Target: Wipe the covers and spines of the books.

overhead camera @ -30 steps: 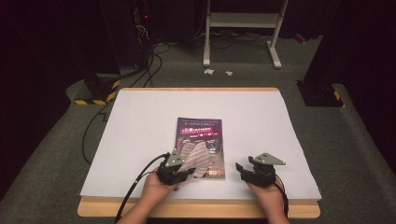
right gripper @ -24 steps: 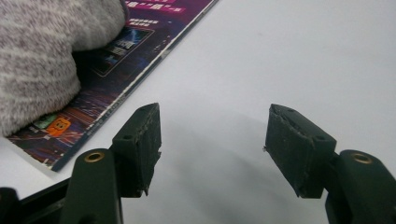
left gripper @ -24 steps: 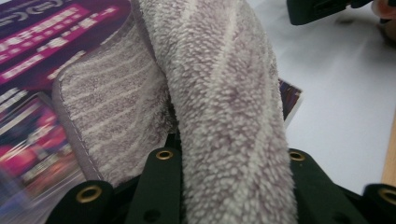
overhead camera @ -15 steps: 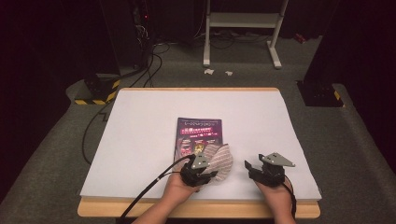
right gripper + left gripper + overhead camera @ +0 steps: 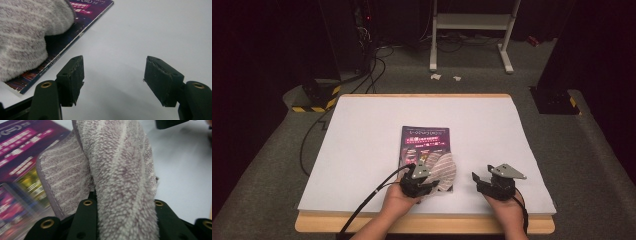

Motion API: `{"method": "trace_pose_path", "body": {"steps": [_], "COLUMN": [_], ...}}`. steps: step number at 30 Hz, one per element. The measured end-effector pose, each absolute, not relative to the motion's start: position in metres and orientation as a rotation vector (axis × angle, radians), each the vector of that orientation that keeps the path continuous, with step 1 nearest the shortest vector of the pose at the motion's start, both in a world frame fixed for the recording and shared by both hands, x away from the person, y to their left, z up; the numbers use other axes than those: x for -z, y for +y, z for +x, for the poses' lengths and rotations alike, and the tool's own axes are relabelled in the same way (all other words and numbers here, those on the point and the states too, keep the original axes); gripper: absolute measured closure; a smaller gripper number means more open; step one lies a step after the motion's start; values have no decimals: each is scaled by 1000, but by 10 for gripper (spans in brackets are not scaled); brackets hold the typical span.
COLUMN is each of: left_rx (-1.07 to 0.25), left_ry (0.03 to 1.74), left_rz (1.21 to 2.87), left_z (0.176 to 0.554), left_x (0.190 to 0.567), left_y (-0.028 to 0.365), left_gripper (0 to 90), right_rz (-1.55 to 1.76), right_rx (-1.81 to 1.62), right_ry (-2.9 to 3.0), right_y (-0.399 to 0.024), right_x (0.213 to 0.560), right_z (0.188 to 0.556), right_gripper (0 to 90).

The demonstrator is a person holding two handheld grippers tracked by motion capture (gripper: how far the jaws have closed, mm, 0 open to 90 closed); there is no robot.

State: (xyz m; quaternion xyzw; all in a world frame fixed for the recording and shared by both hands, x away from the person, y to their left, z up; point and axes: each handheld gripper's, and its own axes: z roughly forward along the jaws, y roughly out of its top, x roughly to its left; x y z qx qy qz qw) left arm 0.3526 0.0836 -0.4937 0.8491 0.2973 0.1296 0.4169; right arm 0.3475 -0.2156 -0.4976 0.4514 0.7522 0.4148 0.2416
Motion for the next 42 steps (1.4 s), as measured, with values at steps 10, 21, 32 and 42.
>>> {"method": "trace_pose_path", "body": {"steps": [10, 21, 32, 42], "left_rx": [-398, -463, -431, -349], "left_ry": [886, 953, 885, 790], "left_rz": [2077, 2066, 2105, 2134], "left_z": [351, 346, 347, 352], "left_x": [494, 489, 493, 493], "left_y": [153, 189, 152, 102], "left_gripper": [709, 709, 710, 710], "right_rz": [1242, 1253, 1257, 1260], "right_rx": [-1128, -1122, -1129, -1133], "right_ry": [2058, 2056, 2052, 2045], "right_y": [-215, -213, -215, -217], "right_x": [499, 501, 501, 500], "right_z": [348, 348, 349, 349], "right_gripper": [326, 330, 332, 333]}}
